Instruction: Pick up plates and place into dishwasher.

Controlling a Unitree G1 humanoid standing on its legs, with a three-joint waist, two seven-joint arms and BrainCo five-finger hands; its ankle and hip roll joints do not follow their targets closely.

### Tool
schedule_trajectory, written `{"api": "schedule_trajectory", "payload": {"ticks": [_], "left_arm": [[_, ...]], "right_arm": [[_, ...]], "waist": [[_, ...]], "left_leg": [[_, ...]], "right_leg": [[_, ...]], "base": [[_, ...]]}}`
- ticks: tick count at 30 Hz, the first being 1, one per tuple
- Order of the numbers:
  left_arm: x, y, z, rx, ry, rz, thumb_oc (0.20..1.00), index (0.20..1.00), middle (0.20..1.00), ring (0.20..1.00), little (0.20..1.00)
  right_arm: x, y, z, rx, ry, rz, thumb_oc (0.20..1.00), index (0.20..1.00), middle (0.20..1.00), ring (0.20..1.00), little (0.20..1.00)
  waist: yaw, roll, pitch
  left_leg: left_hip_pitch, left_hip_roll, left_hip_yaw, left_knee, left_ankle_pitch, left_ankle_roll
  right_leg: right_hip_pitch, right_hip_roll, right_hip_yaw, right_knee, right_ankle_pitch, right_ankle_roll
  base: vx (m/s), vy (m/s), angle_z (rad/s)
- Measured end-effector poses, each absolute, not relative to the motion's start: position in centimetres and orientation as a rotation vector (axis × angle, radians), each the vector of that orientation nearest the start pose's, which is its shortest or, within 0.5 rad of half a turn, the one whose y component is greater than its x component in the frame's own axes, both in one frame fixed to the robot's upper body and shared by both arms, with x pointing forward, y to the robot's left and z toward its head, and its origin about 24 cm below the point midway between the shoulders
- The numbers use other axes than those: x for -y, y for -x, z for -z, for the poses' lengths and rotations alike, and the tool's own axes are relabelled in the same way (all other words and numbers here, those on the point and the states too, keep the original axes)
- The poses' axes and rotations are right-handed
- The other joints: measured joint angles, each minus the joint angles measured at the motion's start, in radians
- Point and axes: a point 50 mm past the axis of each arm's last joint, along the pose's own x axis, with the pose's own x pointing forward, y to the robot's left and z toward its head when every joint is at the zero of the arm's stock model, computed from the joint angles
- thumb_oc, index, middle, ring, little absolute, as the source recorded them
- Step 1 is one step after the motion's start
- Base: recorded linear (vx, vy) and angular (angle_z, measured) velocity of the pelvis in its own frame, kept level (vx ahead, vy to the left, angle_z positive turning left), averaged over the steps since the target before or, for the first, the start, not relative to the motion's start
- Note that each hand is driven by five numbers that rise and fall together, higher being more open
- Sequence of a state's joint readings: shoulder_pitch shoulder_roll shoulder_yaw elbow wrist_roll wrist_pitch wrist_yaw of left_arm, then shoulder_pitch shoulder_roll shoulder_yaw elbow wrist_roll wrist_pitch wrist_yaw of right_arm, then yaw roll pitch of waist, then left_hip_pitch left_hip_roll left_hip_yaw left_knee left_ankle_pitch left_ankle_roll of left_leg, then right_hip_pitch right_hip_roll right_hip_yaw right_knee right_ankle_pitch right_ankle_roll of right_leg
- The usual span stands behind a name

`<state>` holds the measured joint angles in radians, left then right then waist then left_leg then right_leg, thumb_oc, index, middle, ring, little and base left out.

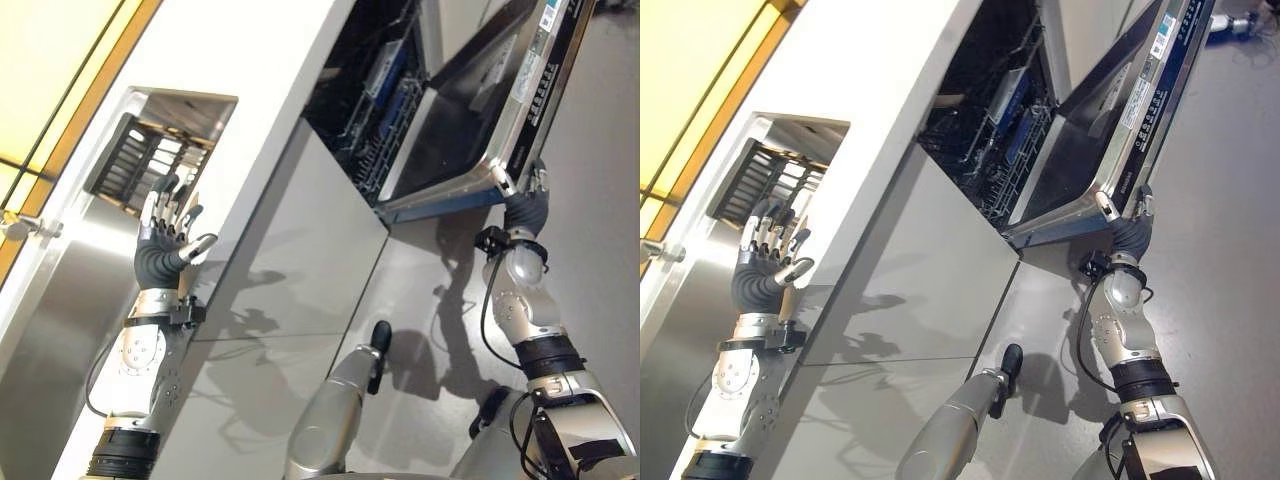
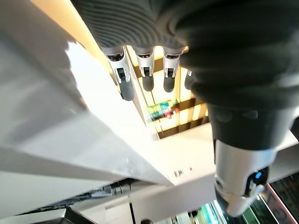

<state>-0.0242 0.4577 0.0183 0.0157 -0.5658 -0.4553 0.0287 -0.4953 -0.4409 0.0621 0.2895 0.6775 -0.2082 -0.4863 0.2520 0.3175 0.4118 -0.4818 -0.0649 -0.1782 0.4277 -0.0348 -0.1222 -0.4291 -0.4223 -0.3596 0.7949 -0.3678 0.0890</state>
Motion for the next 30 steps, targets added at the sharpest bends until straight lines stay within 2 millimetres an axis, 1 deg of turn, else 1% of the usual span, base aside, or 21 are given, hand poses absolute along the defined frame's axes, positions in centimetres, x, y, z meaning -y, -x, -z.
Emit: {"api": "schedule_trajectory", "payload": {"ticks": [2, 3, 4, 5, 7, 8, 9, 11, 12, 13, 14, 15, 16, 19, 20, 23, 25, 28, 30], "left_arm": [[-24.7, -24.6, -10.7, 0.452, 0.109, -0.078, 1.000, 1.000, 1.000, 1.000, 1.000], [-24.8, -24.6, -10.6, 0.448, 0.109, -0.081, 1.000, 1.000, 1.000, 1.000, 1.000], [-24.9, -24.6, -10.6, 0.448, 0.108, -0.082, 1.000, 1.000, 1.000, 1.000, 1.000], [-25.1, -24.6, -10.6, 0.445, 0.105, -0.086, 1.000, 1.000, 1.000, 1.000, 1.000], [-25.9, -24.3, -10.5, 0.436, 0.093, -0.114, 1.000, 1.000, 1.000, 1.000, 1.000], [-26.4, -24.2, -10.6, 0.437, 0.087, -0.132, 1.000, 1.000, 1.000, 1.000, 1.000], [-26.7, -24.2, -10.9, 0.441, 0.077, -0.140, 1.000, 1.000, 1.000, 1.000, 1.000], [-27.1, -24.2, -11.2, 0.439, 0.052, -0.136, 1.000, 1.000, 1.000, 1.000, 1.000], [-27.2, -24.3, -11.3, 0.436, 0.045, -0.131, 1.000, 1.000, 1.000, 1.000, 1.000], [-27.3, -24.3, -11.4, 0.435, 0.039, -0.128, 1.000, 1.000, 1.000, 1.000, 1.000], [-27.7, -24.2, -11.6, 0.437, 0.026, -0.134, 1.000, 1.000, 1.000, 1.000, 1.000], [-28.1, -24.2, -11.6, 0.429, 0.019, -0.145, 1.000, 1.000, 1.000, 1.000, 1.000], [-28.2, -24.2, -11.5, 0.424, 0.016, -0.151, 1.000, 1.000, 1.000, 1.000, 1.000], [-28.3, -24.3, -11.5, 0.415, 0.000, -0.141, 1.000, 1.000, 1.000, 1.000, 1.000], [-28.3, -24.3, -11.5, 0.408, -0.013, -0.138, 1.000, 1.000, 1.000, 1.000, 1.000], [-28.2, -24.4, -11.6, 0.410, -0.046, -0.122, 1.000, 1.000, 1.000, 1.000, 1.000], [-28.1, -24.5, -11.6, 0.396, -0.066, -0.111, 1.000, 1.000, 1.000, 1.000, 1.000], [-28.1, -24.5, -11.2, 0.370, -0.070, -0.112, 1.000, 1.000, 1.000, 1.000, 1.000], [-28.0, -24.4, -10.9, 0.357, -0.060, -0.115, 1.000, 1.000, 1.000, 1.000, 1.000]], "right_arm": [[22.8, -33.4, -15.0, 0.331, -0.312, 0.393, 1.000, 1.000, 1.000, 1.000, 1.000], [22.5, -33.4, -15.1, 0.338, -0.305, 0.373, 1.000, 1.000, 1.000, 1.000, 1.000], [22.2, -33.6, -15.3, 0.340, -0.305, 0.358, 1.000, 1.000, 1.000, 1.000, 1.000], [21.8, -33.8, -15.5, 0.339, -0.309, 0.343, 1.000, 1.000, 1.000, 1.000, 1.000], [20.8, -34.3, -16.0, 0.336, -0.325, 0.307, 1.000, 1.000, 1.000, 1.000, 1.000], [20.2, -34.5, -16.4, 0.339, -0.327, 0.278, 1.000, 1.000, 1.000, 1.000, 1.000], [19.6, -34.7, -16.8, 0.345, -0.318, 0.241, 1.000, 1.000, 1.000, 1.000, 1.000], [18.0, -34.9, -18.1, 0.378, -0.309, 0.149, 1.000, 1.000, 1.000, 1.000, 1.000], [17.0, -34.8, -18.9, 0.408, -0.310, 0.095, 1.000, 1.000, 1.000, 1.000, 1.000], [17.1, -34.8, -18.6, 0.389, -0.361, 0.146, 1.000, 1.000, 1.000, 1.000, 1.000], [16.9, -34.7, -18.1, 0.376, -0.389, 0.160, 1.000, 1.000, 1.000, 1.000, 1.000], [17.0, -34.6, -17.5, 0.360, -0.406, 0.172, 1.000, 1.000, 1.000, 1.000, 1.000], [17.1, -34.5, -17.0, 0.338, -0.404, 0.177, 1.000, 1.000, 1.000, 1.000, 1.000], [17.0, -34.6, -16.1, 0.285, -0.398, 0.180, 1.000, 1.000, 1.000, 1.000, 1.000], [17.1, -34.6, -15.4, 0.257, -0.393, 0.192, 1.000, 1.000, 1.000, 1.000, 1.000], [17.1, -34.1, -13.4, 0.173, -0.394, 0.246, 1.000, 1.000, 1.000, 1.000, 1.000], [17.2, -33.7, -12.0, 0.127, -0.392, 0.274, 1.000, 1.000, 1.000, 1.000, 1.000], [16.8, -33.0, -10.4, 0.084, -0.353, 0.266, 1.000, 1.000, 1.000, 1.000, 1.000], [16.2, -32.6, -9.7, 0.064, -0.329, 0.237, 1.000, 1.000, 1.000, 1.000, 1.000]], "waist": [[0.020, -0.012, 0.009], [0.037, -0.020, 0.015], [0.048, -0.028, 0.021], [0.065, -0.036, 0.026], [0.099, -0.059, 0.025], [0.118, -0.074, 0.021], [0.136, -0.091, 0.019], [0.155, -0.116, 0.007], [0.162, -0.120, 0.006], [0.176, -0.134, -0.002], [0.182, -0.150, -0.011], [0.178, -0.158, -0.015], [0.180, -0.164, -0.018], [0.181, -0.174, -0.027], [0.181, -0.184, -0.034], [0.187, -0.231, -0.067], [0.201, -0.252, -0.085], [0.201, -0.267, -0.112], [0.201, -0.266, -0.115]], "left_leg": [[0.036, -0.001, -0.016, -0.024, 0.010, 0.005], [0.058, -0.001, -0.024, -0.041, 0.016, 0.009], [0.077, -0.003, -0.036, -0.053, 0.021, 0.009], [0.102, -0.004, -0.048, -0.069, 0.026, 0.002], [0.133, -0.008, -0.066, -0.092, 0.032, 0.001], [0.145, -0.009, -0.080, -0.110, 0.040, -0.008], [0.158, -0.011, -0.097, -0.128, 0.047, -0.009], [0.164, -0.011, -0.105, -0.145, 0.057, -0.002], [0.172, -0.012, -0.117, -0.149, 0.059, -0.002], [0.181, -0.013, -0.127, -0.156, 0.059, -0.002], [0.187, -0.013, -0.128, -0.160, 0.059, -0.002], [0.198, -0.011, -0.130, -0.160, 0.059, -0.001], [0.211, -0.009, -0.130, -0.162, 0.058, 0.000], [0.240, 0.006, -0.132, -0.176, 0.058, 0.000], [0.254, 0.009, -0.132, -0.179, 0.058, 0.000], [0.283, 0.010, -0.132, -0.197, 0.055, 0.003], [0.305, 0.013, -0.130, -0.200, 0.047, 0.005], [0.319, 0.026, -0.124, -0.206, 0.044, 0.008], [0.343, 0.039, -0.097, -0.209, 0.042, 0.012]], "right_leg": [[0.051, 0.000, -0.032, -0.018, -0.001, 0.001], [0.082, -0.001, -0.048, -0.030, -0.001, 0.001], [0.109, -0.001, -0.064, -0.040, -0.001, 0.002], [0.142, -0.002, -0.081, -0.052, -0.003, 0.005], [0.188, -0.002, -0.106, -0.075, -0.004, 0.011], [0.214, 0.000, -0.128, -0.091, -0.003, 0.015], [0.240, 0.003, -0.148, -0.107, -0.004, 0.016], [0.278, 0.022, -0.152, -0.148, -0.004, 0.021], [0.306, 0.037, -0.153, -0.173, -0.004, 0.024], [0.326, 0.047, -0.152, -0.195, -0.003, 0.025], [0.345, 0.058, -0.153, -0.217, -0.001, 0.030], [0.372, 0.072, -0.153, -0.243, 0.004, 0.038], [0.394, 0.081, -0.154, -0.264, 0.010, 0.048], [0.441, 0.114, -0.156, -0.320, 0.030, 0.050], [0.465, 0.126, -0.156, -0.345, 0.036, 0.051], [0.514, 0.144, -0.154, -0.396, 0.038, 0.054], [0.544, 0.154, -0.152, -0.430, 0.045, 0.055], [0.572, 0.173, -0.140, -0.485, 0.066, 0.055], [0.595, 0.187, -0.119, -0.515, 0.084, 0.053]], "base": [[0.03, -0.033, 0.31], [0.05, -0.013, 0.33], [0.07, -0.011, 0.35], [0.06, -0.018, 0.36], [0.04, -0.044, 0.35], [0.01, -0.070, 0.42], [0.00, -0.081, 0.55], [0.00, -0.104, 0.65], [0.01, -0.120, 0.63], [0.01, -0.106, 0.51], [0.02, -0.091, 0.39], [0.02, -0.076, 0.24], [0.02, -0.069, 0.13], [0.02, -0.066, 0.03], [0.02, -0.088, 0.12], [0.01, -0.070, 0.19], [-0.06, -0.054, 0.01], [-0.08, -0.039, -0.06], [-0.07, -0.045, -0.29]]}}
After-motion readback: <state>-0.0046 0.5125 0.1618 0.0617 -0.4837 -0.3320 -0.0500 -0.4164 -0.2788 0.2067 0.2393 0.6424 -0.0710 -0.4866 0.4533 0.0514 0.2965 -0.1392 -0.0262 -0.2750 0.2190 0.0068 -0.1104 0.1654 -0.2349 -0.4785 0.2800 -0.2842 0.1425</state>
